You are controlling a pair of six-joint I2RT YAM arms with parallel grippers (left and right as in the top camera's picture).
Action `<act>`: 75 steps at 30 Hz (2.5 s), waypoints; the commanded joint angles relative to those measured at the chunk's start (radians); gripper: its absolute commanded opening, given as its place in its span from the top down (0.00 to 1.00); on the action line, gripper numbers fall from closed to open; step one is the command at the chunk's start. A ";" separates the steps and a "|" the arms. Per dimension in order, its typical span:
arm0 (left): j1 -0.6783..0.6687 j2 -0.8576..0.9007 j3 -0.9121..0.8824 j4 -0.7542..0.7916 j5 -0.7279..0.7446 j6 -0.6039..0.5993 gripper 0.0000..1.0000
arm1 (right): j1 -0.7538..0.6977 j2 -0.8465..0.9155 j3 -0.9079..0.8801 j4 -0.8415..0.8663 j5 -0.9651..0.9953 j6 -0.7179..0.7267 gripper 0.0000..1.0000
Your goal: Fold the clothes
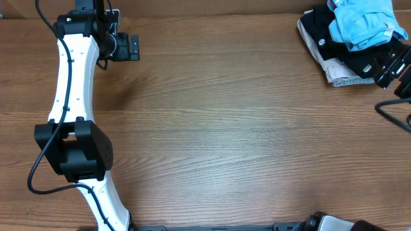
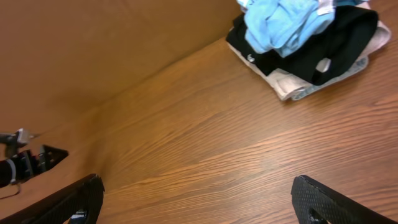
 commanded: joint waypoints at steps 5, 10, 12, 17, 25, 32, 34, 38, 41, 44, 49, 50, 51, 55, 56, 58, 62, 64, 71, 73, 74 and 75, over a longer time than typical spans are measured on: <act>0.002 0.014 0.012 0.003 0.017 -0.017 0.00 | -0.003 0.001 0.010 0.000 -0.042 -0.002 0.00; 0.002 0.014 0.012 0.003 0.017 -0.017 0.00 | -0.003 0.002 0.010 0.000 -0.042 -0.002 0.00; 0.002 0.014 0.012 0.003 0.017 -0.017 0.00 | -0.003 0.002 0.010 0.000 -0.042 -0.001 0.00; 0.002 0.014 0.012 0.003 0.017 -0.017 0.00 | -0.003 0.013 0.010 0.001 -0.042 -0.001 0.00; 0.002 0.014 0.012 0.003 0.017 -0.017 0.00 | 0.059 0.009 -0.027 0.148 0.014 -0.001 0.00; 0.002 0.014 0.012 0.003 0.017 -0.018 0.00 | 0.270 -0.146 -0.314 0.523 0.242 -0.002 0.00; 0.002 0.014 0.012 0.003 0.017 -0.017 0.00 | 0.316 -0.227 -0.484 0.678 0.281 -0.005 0.00; 0.002 0.014 0.012 0.002 0.017 -0.017 0.00 | 0.337 -0.366 -0.787 0.927 0.280 -0.005 0.00; 0.002 0.014 0.012 0.003 0.017 -0.018 0.00 | 0.339 -0.465 -1.003 1.074 0.280 -0.005 0.00; 0.002 0.014 0.012 0.003 0.017 -0.017 0.00 | 0.339 -0.589 -1.244 1.223 0.273 -0.005 0.00; 0.002 0.014 0.012 0.003 0.017 -0.017 0.00 | 0.340 -0.787 -1.597 1.461 0.264 -0.005 0.00; 0.002 0.014 0.012 0.003 0.017 -0.017 0.00 | 0.341 -0.833 -1.672 1.507 0.265 -0.005 0.00; 0.002 0.014 0.012 0.003 0.017 -0.017 0.00 | 0.341 -0.879 -1.746 1.550 0.265 -0.005 0.00; 0.002 0.014 0.012 0.003 0.017 -0.017 0.00 | 0.363 -1.030 -1.965 1.664 0.266 -0.005 0.00; 0.002 0.014 0.012 0.003 0.017 -0.018 0.00 | 0.369 -1.061 -2.002 1.680 0.266 -0.005 0.00; 0.002 0.014 0.012 0.003 0.017 -0.018 0.00 | 0.387 -1.125 -2.074 1.704 0.267 -0.005 0.00; 0.002 0.014 0.012 0.003 0.017 -0.017 0.00 | 0.425 -1.211 -2.160 1.714 0.278 -0.005 0.00; 0.002 0.014 0.012 0.002 0.017 -0.017 0.00 | 0.447 -1.246 -2.191 1.715 0.294 -0.005 0.00; 0.002 0.014 0.012 0.003 0.017 -0.017 0.00 | 0.462 -1.317 -2.273 1.715 0.303 -0.005 0.00; 0.002 0.014 0.012 0.003 0.017 -0.017 0.00 | 0.463 -1.330 -2.280 1.685 0.296 -0.004 0.00; 0.002 0.014 0.012 0.003 0.017 -0.017 0.00 | 0.463 -1.337 -2.280 1.659 0.291 -0.004 0.00; 0.002 0.014 0.012 0.003 0.017 -0.017 0.00 | 0.463 -1.344 -2.280 1.636 0.287 -0.004 0.00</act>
